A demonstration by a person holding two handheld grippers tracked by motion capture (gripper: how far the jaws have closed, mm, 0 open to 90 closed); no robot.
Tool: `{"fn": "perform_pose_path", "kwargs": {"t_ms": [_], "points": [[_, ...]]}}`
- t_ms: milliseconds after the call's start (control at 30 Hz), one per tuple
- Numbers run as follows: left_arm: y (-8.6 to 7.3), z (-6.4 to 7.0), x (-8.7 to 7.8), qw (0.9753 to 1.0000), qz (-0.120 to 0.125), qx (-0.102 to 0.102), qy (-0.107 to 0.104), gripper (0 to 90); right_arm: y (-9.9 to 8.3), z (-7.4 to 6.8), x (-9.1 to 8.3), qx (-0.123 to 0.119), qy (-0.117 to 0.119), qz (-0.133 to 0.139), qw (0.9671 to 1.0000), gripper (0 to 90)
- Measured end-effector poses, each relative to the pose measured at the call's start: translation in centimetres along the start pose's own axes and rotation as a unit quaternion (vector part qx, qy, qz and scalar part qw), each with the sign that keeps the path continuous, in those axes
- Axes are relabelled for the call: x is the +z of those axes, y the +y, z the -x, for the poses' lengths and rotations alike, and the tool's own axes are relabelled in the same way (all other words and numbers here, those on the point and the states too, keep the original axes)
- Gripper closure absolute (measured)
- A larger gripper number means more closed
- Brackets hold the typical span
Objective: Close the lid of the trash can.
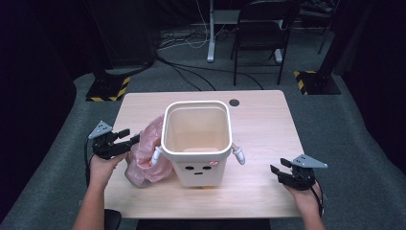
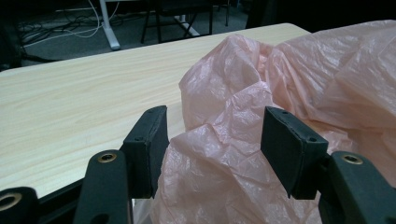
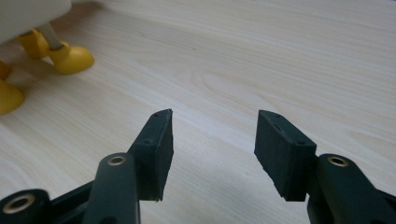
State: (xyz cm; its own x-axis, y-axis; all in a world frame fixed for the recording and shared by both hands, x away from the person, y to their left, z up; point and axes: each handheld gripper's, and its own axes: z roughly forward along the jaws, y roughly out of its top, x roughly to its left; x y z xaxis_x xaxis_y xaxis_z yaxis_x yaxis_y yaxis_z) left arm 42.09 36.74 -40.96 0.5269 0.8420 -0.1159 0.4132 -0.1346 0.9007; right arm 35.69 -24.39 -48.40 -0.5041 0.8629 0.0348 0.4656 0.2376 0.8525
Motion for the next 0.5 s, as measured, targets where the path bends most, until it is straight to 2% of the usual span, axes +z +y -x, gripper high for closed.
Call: {"fn": "perform_pose_path", "kwargs": {"t_ms": [167,367,500], "points": [[0.33,-0.15,-0.32,0.9999,0.013,-0.004,0.002,40.5,-0.39,0.05,0.16,-0.003,-0.008,-0.019,0.9998,45.5],[0.56,-0.47,-0.68,0.9996,0.026,-0.015,0.002,39.0,-0.73,0.18,0.01,0.004,-0.018,-0.024,0.9995,45.0],[0.85,-0.36,-0.74,0.9993,0.033,-0.017,-0.007,37.6,-0.97,0.5,0.09,0.015,-0.023,-0.025,0.9993,44.3]]}}
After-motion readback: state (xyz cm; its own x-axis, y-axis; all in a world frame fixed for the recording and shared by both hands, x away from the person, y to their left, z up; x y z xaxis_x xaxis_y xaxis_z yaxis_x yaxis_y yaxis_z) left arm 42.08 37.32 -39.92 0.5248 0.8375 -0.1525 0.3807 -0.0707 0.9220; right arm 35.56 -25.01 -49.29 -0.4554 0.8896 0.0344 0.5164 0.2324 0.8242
